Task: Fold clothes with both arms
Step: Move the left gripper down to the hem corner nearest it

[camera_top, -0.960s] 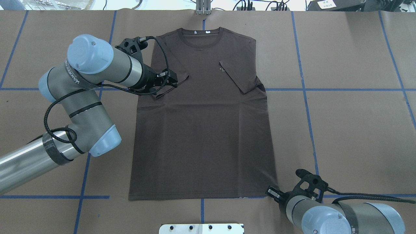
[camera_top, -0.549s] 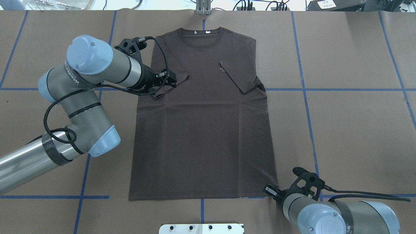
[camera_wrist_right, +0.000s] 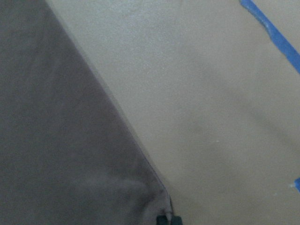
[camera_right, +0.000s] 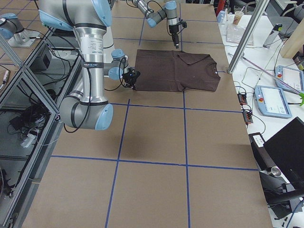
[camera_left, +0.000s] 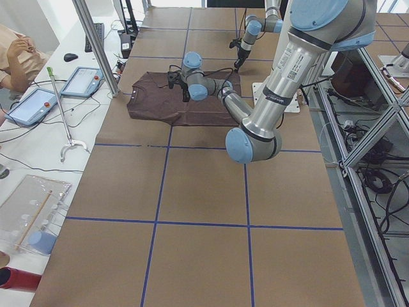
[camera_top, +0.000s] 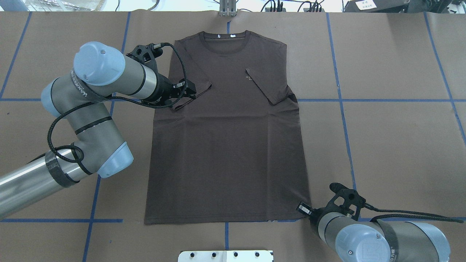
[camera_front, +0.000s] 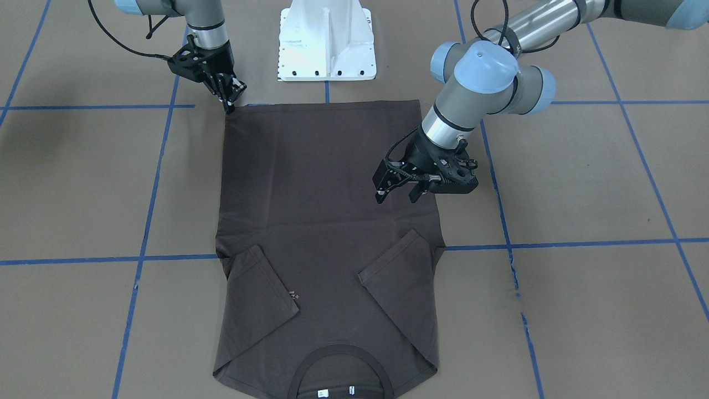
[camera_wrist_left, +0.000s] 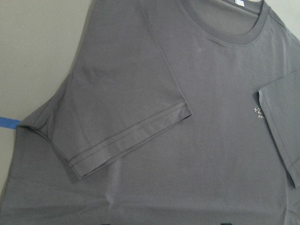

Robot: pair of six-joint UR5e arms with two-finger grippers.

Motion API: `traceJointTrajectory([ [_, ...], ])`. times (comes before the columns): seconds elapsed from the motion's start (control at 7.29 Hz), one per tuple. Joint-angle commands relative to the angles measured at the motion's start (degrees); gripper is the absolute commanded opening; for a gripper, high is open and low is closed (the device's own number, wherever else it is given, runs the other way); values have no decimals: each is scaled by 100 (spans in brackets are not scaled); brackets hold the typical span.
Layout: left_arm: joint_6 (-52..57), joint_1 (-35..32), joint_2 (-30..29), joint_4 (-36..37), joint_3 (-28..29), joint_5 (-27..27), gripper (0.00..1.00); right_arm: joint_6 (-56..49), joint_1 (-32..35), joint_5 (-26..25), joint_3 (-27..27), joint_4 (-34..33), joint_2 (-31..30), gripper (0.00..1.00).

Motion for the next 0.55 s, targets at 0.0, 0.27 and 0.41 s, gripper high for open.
traceJointTrajectory([
  [0.0, -953, 1121, 1086, 132, -1303, 1137, 80, -1, 8, -4, 181, -3, -5, 0],
  [0.27, -1702, 2083, 1611, 1356, -2257, 2022, 79, -1, -9, 5, 181, -3, 21, 0],
  [0.41, -2106, 2504, 1725, 1895, -2417, 2286, 77, -1, -9, 5, 190, -3, 21, 0],
])
